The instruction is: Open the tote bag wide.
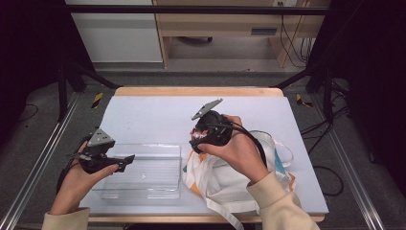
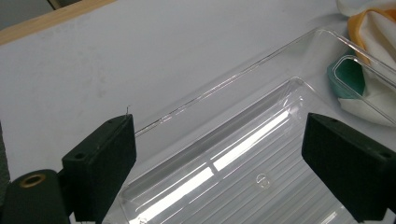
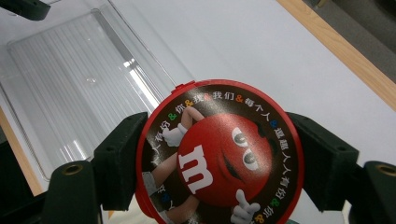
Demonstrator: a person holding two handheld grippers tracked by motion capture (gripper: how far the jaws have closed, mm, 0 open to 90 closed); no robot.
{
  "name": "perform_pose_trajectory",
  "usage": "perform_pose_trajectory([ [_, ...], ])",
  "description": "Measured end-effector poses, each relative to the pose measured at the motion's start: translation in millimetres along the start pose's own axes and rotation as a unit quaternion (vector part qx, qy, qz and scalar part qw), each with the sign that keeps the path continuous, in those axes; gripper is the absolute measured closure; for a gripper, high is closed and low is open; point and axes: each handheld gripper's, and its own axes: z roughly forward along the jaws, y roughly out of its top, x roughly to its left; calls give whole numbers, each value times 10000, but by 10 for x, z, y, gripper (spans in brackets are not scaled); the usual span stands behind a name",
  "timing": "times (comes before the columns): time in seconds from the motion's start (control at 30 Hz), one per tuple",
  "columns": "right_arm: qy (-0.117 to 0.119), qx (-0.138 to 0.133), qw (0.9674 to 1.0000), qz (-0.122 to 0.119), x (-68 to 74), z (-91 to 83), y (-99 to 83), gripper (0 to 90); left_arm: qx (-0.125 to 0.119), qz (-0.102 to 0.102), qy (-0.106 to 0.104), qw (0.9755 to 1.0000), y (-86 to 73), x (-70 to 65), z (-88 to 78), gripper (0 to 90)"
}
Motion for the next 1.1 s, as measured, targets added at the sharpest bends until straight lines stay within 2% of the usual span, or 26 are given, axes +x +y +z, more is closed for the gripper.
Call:
perform_pose_trajectory([
  [0.13, 17, 13, 10000, -10, 17, 53, 27, 260, -34, -47, 11, 10000, -7, 13, -5, 102],
  [0.4, 97, 10, 9999, 34, 67, 170, 52, 260, -16, -16, -51, 10000, -11, 22, -17, 101],
  [0.57, 163, 47, 9998, 47, 100, 254, 75, 260, -24, -95, -18, 10000, -33, 56, -21, 101],
  [1.1, 256, 29, 9997, -15, 212, 377, 135, 260, -7, -130, 2, 9999, -42, 57, -14, 100],
])
